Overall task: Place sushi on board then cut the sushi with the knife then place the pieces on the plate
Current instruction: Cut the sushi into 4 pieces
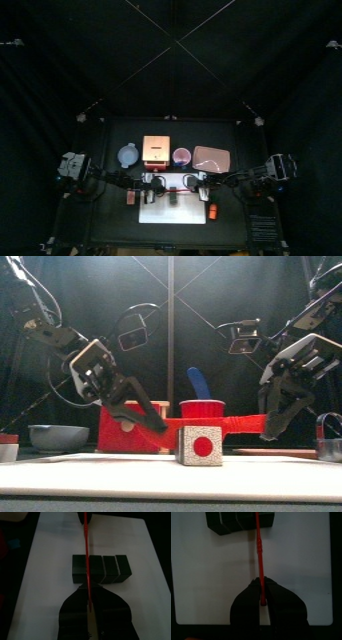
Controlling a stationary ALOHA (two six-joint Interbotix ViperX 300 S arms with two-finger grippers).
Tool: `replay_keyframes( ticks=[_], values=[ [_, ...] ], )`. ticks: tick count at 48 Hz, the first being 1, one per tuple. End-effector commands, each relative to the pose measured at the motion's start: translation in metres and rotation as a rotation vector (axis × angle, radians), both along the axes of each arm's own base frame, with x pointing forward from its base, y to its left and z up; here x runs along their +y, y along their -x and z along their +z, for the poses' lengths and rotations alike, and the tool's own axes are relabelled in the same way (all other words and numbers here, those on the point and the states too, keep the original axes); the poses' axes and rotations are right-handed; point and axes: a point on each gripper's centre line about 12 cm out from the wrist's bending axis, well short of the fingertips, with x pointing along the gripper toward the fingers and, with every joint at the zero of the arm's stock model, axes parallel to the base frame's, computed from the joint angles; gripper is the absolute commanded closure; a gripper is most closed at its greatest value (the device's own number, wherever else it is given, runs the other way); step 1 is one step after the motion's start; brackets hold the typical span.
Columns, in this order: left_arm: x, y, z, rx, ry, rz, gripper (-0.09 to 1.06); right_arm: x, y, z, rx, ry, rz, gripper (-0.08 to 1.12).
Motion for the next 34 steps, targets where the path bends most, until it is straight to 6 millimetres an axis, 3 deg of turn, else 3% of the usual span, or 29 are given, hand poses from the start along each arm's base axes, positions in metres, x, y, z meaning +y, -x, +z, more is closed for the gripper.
replay_keyframes(
  ticks=[1, 19, 34],
  values=[
    [0.004, 0.008, -0.009, 0.054, -0.007, 0.000, 0.59, 0.001, 0.002, -0.003, 0.023, 0.014, 0.025, 0.69],
    [0.032, 0.007, 0.014, 0.014, -0.026, 0.040, 0.59, -0.015, -0.003, 0.019, 0.009, 0.069, 0.052, 0.69],
    [0.030, 0.007, 0.040, -0.059, -0.032, 0.024, 0.59, -0.013, 0.000, 0.042, -0.046, 0.064, 0.059, 0.69]
  ],
)
